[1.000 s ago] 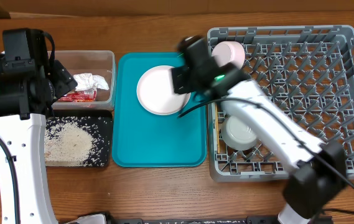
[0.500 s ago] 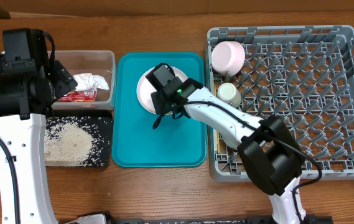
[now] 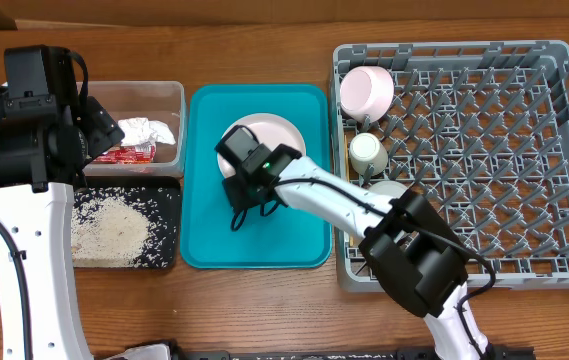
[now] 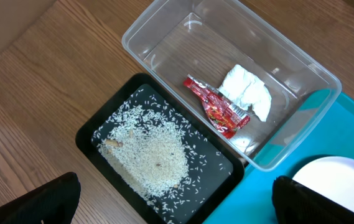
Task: Sort waste into correct bins and load items into the dishwasher
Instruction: 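Move the right gripper left to the white plate on the teal tray, then lower the right gripper and grasp the white plate's edge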
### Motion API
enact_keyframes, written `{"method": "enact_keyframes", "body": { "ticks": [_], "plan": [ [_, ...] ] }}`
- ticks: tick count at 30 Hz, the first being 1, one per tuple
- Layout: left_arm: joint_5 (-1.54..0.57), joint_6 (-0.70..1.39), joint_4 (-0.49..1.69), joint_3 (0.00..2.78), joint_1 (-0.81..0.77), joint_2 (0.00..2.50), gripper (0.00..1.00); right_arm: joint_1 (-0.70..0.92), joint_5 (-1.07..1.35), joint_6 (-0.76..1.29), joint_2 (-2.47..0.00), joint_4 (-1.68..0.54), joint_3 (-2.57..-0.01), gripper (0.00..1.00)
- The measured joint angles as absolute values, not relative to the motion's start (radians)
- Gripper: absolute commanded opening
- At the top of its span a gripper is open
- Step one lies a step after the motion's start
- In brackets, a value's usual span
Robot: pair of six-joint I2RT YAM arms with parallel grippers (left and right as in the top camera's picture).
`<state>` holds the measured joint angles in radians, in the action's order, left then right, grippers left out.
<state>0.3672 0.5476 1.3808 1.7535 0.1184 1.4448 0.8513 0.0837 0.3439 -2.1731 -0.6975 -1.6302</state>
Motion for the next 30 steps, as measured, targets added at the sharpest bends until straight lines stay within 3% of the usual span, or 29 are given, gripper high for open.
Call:
{"method": "enact_keyframes", "body": {
  "ticks": [9, 16, 30],
  "plan": [
    [0.367, 0.548, 1.381, 1.753, 0.118, 1.445, 1.0, 0.948, 0.139, 0.343, -2.173, -0.697, -1.63, 0.54],
    [0.367, 0.548, 1.38, 1.753, 0.118, 1.445, 1.0, 0.981, 0.14, 0.335, -2.173, -0.719, -1.637, 0.48],
    [0.367, 0.548, 1.381, 1.753, 0.118, 1.445, 1.0, 0.833, -0.24, 0.374, -2.002, -0.91, -1.659, 0.49]
  ]
}}
